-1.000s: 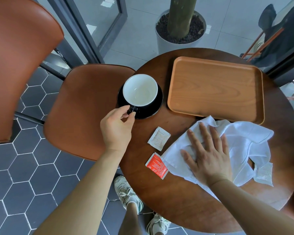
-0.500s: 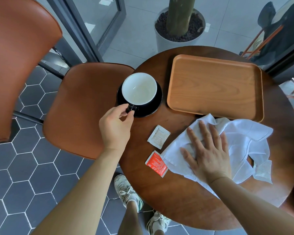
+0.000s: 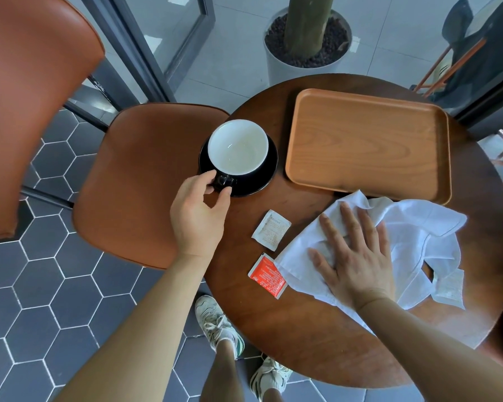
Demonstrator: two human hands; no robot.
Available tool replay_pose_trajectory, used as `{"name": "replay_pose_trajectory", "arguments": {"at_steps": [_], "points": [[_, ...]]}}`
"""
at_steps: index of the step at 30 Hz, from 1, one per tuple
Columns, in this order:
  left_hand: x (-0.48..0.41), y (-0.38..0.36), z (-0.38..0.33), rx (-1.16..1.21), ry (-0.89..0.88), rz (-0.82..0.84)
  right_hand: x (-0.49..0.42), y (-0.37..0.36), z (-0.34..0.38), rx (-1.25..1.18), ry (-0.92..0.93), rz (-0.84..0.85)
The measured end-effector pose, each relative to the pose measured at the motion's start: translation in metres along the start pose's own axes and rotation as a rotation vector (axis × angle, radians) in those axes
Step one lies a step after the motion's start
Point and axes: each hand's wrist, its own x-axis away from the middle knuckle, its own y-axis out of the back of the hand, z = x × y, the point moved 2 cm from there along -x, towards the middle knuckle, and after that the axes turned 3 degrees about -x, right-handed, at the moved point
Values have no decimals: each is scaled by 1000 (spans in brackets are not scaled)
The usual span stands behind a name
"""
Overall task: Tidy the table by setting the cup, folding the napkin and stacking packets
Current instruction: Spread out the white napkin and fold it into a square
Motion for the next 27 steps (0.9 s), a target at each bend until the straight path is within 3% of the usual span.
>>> {"name": "replay_pose_trajectory", "arguments": {"at_steps": [6,14,27], "points": [[36,1,10,-86,-82,-21,0,-1,0,-16,-3,-8],[83,-22,20,-369,-262,251,0,-1,1,-21,-10,-9],[86,-29,32,-384,-288,253,0,6,2,-36,2,57]]}}
